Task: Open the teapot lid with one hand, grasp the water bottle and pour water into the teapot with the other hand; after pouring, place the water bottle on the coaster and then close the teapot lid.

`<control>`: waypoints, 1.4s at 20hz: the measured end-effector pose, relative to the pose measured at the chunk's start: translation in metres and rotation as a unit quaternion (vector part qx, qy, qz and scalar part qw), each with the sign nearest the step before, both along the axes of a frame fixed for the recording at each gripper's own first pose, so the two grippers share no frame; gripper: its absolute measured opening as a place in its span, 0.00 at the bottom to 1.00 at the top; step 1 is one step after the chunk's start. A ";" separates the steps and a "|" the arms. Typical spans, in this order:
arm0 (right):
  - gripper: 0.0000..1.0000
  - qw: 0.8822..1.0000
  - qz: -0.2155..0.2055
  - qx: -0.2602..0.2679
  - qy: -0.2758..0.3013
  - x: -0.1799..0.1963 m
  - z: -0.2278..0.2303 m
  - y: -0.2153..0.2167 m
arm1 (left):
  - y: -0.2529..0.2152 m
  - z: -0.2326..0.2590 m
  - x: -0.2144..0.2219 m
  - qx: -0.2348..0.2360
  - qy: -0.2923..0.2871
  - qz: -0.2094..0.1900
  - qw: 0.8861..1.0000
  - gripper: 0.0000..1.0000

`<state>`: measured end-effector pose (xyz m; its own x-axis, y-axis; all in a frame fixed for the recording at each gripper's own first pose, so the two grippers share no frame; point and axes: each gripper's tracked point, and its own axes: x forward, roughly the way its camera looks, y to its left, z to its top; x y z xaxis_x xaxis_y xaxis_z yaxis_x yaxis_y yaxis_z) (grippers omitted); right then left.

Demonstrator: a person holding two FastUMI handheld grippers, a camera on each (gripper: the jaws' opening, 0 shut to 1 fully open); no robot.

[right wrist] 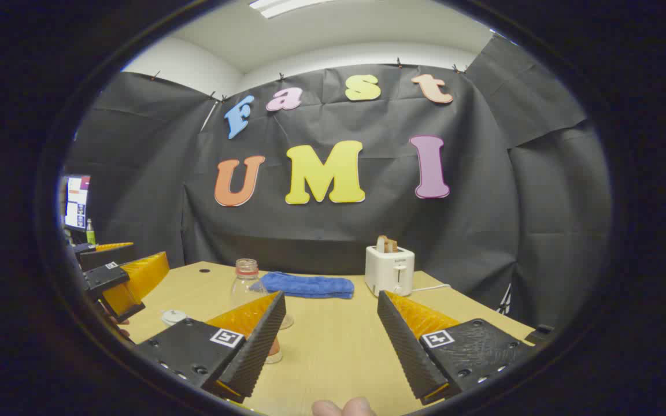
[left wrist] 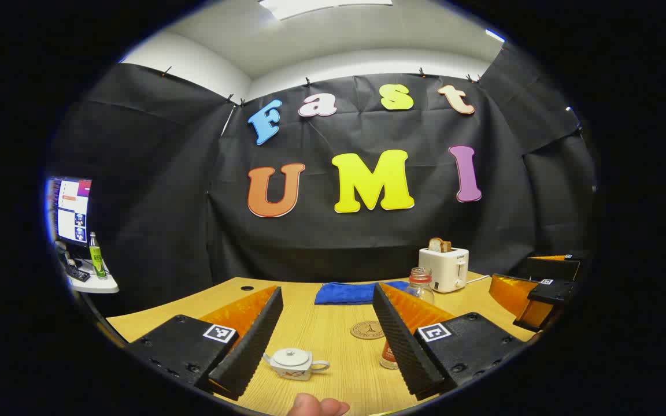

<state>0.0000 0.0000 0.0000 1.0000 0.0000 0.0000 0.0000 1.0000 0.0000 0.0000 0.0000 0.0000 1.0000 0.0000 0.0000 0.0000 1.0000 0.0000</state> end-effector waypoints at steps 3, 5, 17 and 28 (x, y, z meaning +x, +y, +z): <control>0.96 1.000 0.006 0.000 0.004 0.002 -0.004 0.004 | -0.001 -0.002 0.002 0.003 0.003 0.000 1.000 0.98; 0.96 1.000 0.008 0.002 0.005 0.002 -0.004 0.004 | -0.002 -0.003 0.001 0.002 0.005 -0.001 1.000 0.98; 0.96 1.000 0.008 0.004 -0.002 0.000 -0.001 0.006 | 0.001 -0.001 0.000 -0.005 0.008 0.002 1.000 0.98; 0.95 1.000 0.014 0.003 0.010 0.010 -0.022 -0.004 | 0.020 -0.051 -0.004 -0.001 0.068 0.020 0.997 0.98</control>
